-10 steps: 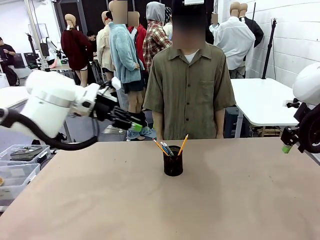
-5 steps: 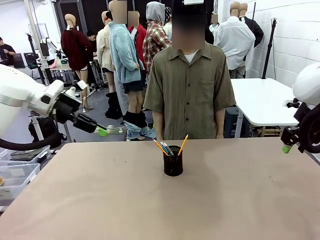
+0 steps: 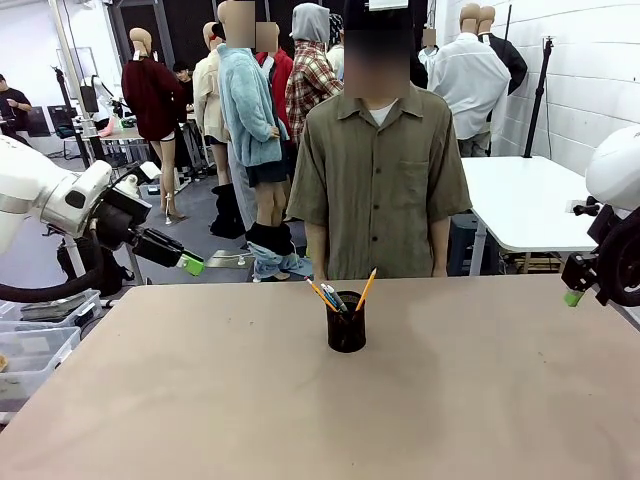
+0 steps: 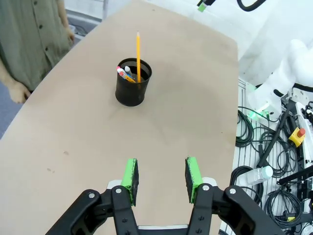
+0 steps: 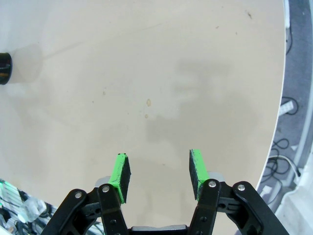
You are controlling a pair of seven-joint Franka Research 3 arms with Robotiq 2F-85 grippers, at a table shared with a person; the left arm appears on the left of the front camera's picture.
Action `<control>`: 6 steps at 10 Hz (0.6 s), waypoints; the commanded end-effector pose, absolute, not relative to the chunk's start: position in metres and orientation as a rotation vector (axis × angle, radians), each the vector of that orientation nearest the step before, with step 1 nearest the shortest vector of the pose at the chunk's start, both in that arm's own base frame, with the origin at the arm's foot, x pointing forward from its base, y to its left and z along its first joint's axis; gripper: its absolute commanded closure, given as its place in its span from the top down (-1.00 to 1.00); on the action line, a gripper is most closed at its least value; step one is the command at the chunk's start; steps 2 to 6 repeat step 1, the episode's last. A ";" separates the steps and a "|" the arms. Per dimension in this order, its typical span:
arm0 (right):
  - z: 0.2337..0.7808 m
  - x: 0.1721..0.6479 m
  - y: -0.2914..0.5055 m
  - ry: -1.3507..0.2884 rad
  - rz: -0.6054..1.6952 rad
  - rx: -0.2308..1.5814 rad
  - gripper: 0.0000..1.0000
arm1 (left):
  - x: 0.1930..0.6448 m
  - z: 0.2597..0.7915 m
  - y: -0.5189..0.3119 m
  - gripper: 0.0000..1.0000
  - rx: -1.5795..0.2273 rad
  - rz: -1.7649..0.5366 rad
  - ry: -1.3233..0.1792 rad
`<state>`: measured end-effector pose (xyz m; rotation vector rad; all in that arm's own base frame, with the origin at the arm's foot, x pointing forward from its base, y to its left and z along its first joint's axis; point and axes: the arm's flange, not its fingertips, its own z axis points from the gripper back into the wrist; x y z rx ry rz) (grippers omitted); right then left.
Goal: Place the pens into the pen holder.
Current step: Pick up a writing instrument from the table and place it into the Pen holder.
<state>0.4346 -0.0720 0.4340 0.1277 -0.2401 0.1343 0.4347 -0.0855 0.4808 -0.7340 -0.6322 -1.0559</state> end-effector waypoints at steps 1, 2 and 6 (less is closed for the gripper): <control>0.432 0.435 -0.069 -0.237 0.120 0.088 0.24 | 0.436 0.481 -0.088 0.04 -0.720 -1.049 -0.642; 0.432 0.435 -0.069 -0.237 0.120 0.088 0.24 | 0.436 0.481 -0.088 0.04 -0.720 -1.049 -0.642; 0.432 0.435 -0.069 -0.237 0.120 0.088 0.24 | 0.436 0.481 -0.088 0.04 -0.720 -1.049 -0.642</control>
